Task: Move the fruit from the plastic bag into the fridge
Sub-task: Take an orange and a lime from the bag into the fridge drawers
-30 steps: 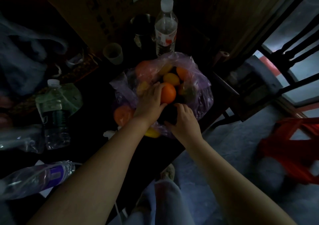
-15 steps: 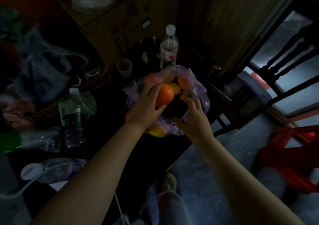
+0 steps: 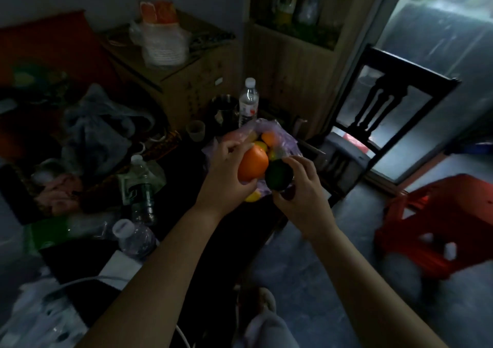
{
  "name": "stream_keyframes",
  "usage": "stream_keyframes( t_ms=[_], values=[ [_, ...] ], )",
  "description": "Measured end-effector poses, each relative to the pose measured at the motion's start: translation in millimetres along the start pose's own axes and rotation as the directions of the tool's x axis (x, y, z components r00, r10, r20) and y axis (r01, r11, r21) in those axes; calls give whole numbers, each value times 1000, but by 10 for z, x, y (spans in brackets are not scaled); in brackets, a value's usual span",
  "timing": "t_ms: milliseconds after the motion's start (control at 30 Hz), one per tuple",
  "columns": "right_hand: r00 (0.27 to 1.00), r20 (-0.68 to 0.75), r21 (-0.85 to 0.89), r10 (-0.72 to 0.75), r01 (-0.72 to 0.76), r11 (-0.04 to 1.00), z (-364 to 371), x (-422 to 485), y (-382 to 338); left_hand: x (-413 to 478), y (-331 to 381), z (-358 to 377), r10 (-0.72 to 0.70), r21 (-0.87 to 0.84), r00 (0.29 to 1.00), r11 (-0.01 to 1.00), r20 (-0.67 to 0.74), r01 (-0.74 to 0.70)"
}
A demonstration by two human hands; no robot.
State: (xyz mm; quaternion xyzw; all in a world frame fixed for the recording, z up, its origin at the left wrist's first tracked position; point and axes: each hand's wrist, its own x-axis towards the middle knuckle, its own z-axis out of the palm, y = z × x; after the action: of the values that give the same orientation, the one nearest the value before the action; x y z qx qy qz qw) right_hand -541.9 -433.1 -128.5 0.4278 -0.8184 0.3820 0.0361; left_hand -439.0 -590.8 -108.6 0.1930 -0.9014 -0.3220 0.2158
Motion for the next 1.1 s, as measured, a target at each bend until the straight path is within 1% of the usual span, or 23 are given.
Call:
stream_keyframes(
  t_ms=[167, 333, 500, 667, 733, 933, 1033, 1100],
  values=[
    [999, -50, -52, 11, -14, 999, -285, -612, -416, -527, 266, -203, 79, -4, 997, 997, 25, -78],
    [994, -99, -59, 53, -59, 997, -541, -1216, -714, -1013, 553, -312, 176, -12, 982, 984, 75, -176],
    [986, -115, -87, 125, -135, 987, -804, -1693, -909, -1344, 801, -334, 256, -52, 960, 966, 116, -251],
    [973, -169, -176, 156, -186, 967, -1157, -2050, -1080, -1528, 1090, -278, 323, -123, 930, 945, 178, -304],
    [966, -201, -218, 165, -208, 953, -1301, -2213, -1111, -1570, 1231, -232, 372, -142, 907, 926, 199, -349],
    [911, -322, -345, 256, -365, 864, -1809, -2868, -1191, -1816, 1869, 23, 521, -228, 815, 851, 252, -474],
    [866, -378, -329, 328, -457, 827, -2070, -3305, -1265, -2053, 2223, 214, 597, -281, 757, 799, 266, -532],
    [828, -433, -304, 356, -506, 807, -2219, -3618, -1309, -2256, 2454, 341, 626, -304, 717, 779, 308, -549]
  ],
)
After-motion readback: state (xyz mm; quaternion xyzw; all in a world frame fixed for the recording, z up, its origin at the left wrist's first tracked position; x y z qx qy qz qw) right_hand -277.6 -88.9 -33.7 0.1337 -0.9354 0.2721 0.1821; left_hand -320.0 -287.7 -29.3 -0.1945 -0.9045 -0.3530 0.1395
